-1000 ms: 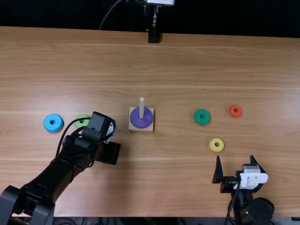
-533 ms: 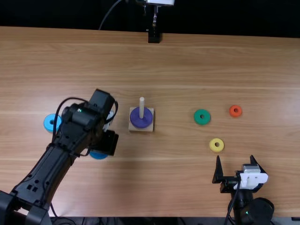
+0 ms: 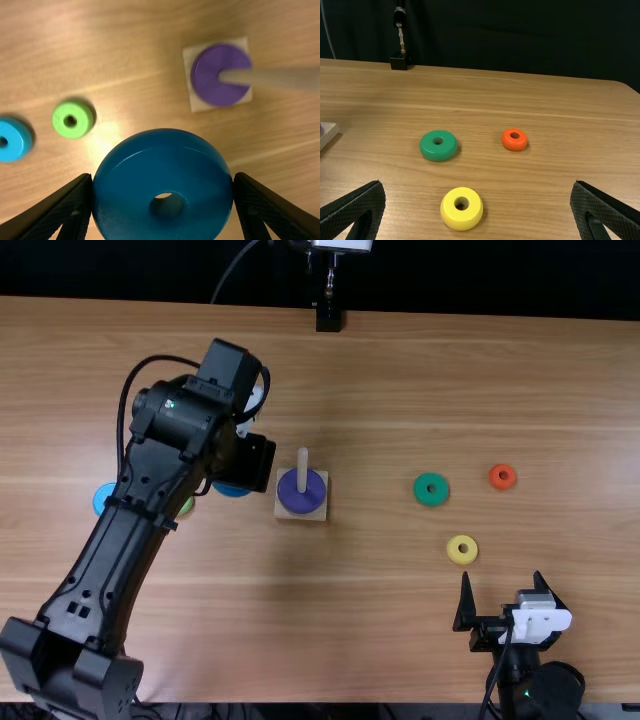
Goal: Build the Hanoi tower: stack the rings onto the peg from bottom to top in this color order: purple, dark blue, light blue, dark green, light green, yellow, orange.
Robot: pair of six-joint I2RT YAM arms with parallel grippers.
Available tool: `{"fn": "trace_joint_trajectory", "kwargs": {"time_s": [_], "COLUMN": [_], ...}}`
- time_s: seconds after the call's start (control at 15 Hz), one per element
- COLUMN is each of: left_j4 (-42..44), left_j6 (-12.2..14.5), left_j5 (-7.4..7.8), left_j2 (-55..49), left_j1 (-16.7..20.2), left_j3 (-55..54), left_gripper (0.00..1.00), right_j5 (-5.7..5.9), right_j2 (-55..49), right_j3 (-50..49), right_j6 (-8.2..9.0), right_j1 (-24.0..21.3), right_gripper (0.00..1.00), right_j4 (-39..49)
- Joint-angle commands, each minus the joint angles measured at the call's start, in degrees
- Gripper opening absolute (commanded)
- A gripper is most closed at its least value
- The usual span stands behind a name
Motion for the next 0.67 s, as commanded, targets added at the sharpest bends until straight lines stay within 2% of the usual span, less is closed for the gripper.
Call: {"fn": "trace_joint_trajectory", "kwargs": {"time_s": [0.0, 0.07, 0.27, 0.6], "left_j4": [-1.6, -3.3, -4.7, -5.5], "left_j6": [-0.5, -1.0, -6.9, -9.0], "left_j5": [0.29, 0.61, 0.92, 1.03], "left_j2": [2.3, 3.6, 6.1, 11.3], "left_j1": [-0.8, -1.0, -2.1, -5.0], "left_j3": [5.2, 7.9, 14.2, 22.9], "left_gripper": [0.00, 0.00, 0.00, 0.00], "right_j5": [-0.30, -0.30, -0.30, -0.30], "right_j2": [-0.7, -0.7, -0.7, -0.7], "right_j3": [-3.2, -3.2, -3.2, -3.2], "right_j6": [-0.09, -0.09, -0.09, -0.09], "right_j1": [-0.3, -0.3, -0.3, -0.3], "right_gripper": [1.00, 1.00, 1.00, 1.00], "right_j4": [-4.0, -3.9, -3.9, -4.0]}}
